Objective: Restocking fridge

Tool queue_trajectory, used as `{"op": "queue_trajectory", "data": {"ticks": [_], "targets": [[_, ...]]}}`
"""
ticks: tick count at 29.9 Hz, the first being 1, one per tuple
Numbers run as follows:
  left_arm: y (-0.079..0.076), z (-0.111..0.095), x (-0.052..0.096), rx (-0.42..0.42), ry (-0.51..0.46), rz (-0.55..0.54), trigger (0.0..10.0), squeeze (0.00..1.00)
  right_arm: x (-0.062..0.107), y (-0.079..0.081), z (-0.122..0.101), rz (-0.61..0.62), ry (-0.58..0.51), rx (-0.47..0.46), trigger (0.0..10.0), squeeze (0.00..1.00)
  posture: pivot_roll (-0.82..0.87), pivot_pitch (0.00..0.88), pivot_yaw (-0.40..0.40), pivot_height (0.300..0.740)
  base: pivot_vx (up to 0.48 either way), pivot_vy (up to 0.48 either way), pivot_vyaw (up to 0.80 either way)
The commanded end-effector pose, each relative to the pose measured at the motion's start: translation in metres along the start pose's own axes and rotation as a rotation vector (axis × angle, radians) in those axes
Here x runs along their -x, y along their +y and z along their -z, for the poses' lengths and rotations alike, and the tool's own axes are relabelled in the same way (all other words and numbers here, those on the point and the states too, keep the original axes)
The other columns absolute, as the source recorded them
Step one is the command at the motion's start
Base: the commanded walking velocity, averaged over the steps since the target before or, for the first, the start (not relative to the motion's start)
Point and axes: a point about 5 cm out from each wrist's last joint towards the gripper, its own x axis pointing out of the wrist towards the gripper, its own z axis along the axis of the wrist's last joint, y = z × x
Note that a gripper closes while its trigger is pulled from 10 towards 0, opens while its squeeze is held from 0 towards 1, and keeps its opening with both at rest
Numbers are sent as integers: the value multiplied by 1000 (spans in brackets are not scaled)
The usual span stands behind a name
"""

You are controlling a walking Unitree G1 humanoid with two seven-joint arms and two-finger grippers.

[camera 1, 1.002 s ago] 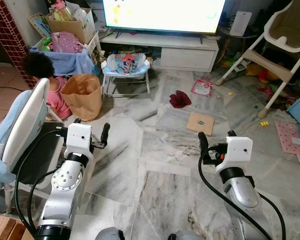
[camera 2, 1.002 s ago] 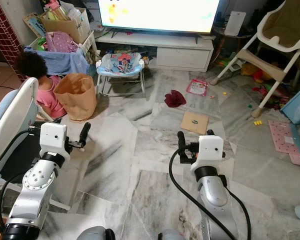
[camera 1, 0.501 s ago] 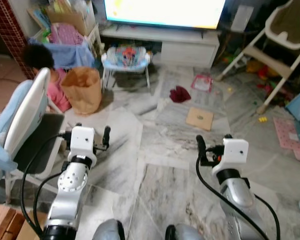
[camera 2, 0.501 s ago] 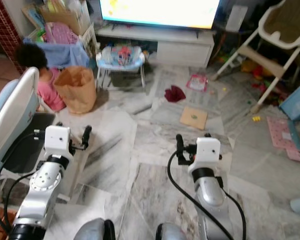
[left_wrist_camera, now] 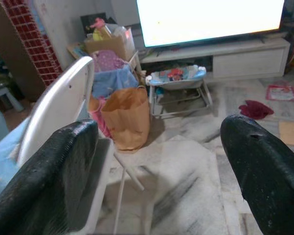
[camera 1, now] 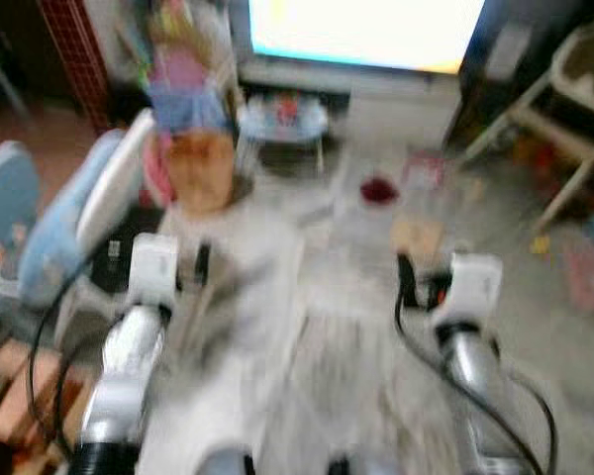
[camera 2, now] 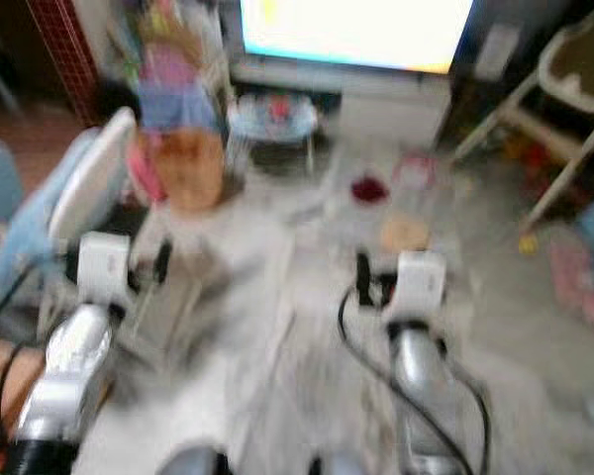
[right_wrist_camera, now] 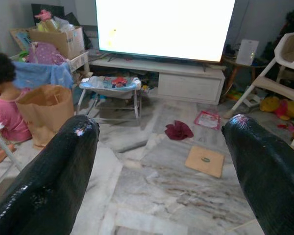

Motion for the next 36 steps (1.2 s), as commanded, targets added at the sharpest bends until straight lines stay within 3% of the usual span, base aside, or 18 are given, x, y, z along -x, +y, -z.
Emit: {"op": "queue_trajectory", "data": {"ticks": [1, 11, 26, 31, 36], "targets": [[-1, -2, 0, -2, -4, 18, 10000, 0, 4, -2, -2, 10, -7, 9, 10000, 0, -43, 18, 24, 740, -289, 0, 0], [-1, 4, 4, -4, 27, 26, 10000, 0, 7, -10, 3, 48, 16, 9, 10000, 0, -38, 36, 33, 740, -294, 0, 0], [-7, -1, 3, 8, 11, 33, 10000, 0, 1, -5, 1, 24, 6, 7, 10000, 0, -22, 29, 18, 740, -301, 0, 0], [-2, 6, 4, 32, 42, 25, 10000, 0, 1, 0, -2, 9, 1, 1, 10000, 0, -40, 52, 13, 740, 0, 0, 0], [-7, 6, 3, 26, 49, 34, 10000, 0, 2, -7, 0, 25, 4, 11, 10000, 0, -45, 48, 22, 740, 0, 323, 0]]}}
